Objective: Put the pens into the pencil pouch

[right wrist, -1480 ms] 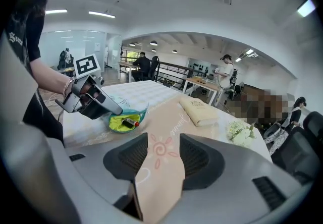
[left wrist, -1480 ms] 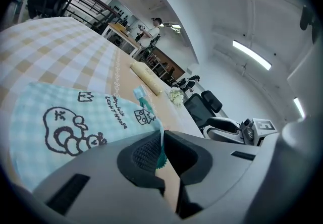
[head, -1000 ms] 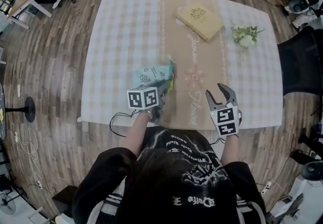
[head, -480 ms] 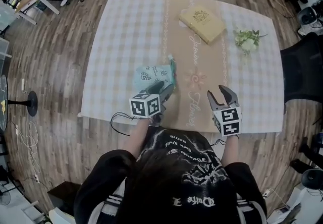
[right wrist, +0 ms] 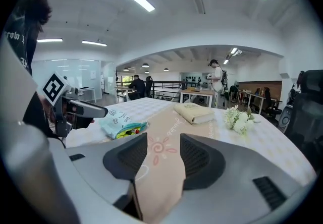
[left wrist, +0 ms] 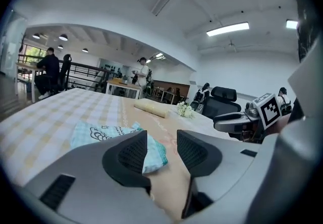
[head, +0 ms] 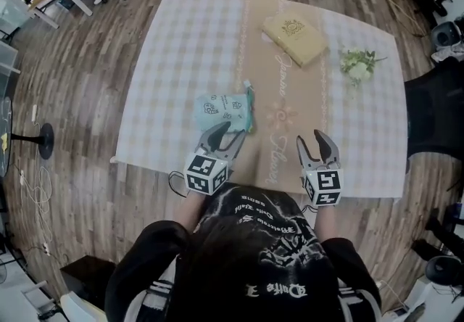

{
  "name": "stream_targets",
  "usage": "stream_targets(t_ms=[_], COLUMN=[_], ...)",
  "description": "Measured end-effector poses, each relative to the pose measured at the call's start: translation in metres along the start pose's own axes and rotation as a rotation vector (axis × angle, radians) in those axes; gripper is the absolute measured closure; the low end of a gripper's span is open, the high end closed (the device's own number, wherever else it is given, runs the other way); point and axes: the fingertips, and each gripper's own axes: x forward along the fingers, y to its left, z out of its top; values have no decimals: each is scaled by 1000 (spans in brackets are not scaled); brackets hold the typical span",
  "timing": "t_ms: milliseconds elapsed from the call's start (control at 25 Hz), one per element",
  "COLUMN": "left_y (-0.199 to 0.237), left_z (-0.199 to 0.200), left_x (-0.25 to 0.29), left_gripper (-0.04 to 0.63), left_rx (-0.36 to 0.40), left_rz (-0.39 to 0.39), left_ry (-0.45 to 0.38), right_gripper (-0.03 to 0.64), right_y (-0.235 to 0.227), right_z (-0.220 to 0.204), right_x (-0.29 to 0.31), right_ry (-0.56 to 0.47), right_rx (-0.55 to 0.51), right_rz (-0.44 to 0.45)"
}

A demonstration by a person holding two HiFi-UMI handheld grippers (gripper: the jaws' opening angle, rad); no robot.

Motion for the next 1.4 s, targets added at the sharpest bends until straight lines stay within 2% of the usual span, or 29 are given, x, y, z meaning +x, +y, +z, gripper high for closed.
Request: stream_targets(t_ms=[160, 280, 360, 440, 640, 1400], left_y=[7, 10, 11, 12, 14, 10], left_z=[-5, -5, -3, -1, -3, -9], left_x=[-12, -17, -19, -21, -24, -32], left_gripper=[407, 441, 473, 534, 572, 575], left_rx=[14, 9, 22, 33, 35, 61], left_rz=[52, 72, 81, 91, 92, 66], left_ry=[-25, -29, -30, -33, -30, 3], right_gripper=[408, 435, 466, 513, 604, 611], right_y=[-1, 1, 1, -1, -5, 14], right_z=[-8, -8, -6, -4, -3, -14], right_x=[0, 0, -1, -3, -8, -6], right_ry=[-27, -38, -44, -53, -60, 0], right_rx=[49, 56, 52, 55, 64, 32], right_rz=[-31, -40, -51, -71, -112, -94])
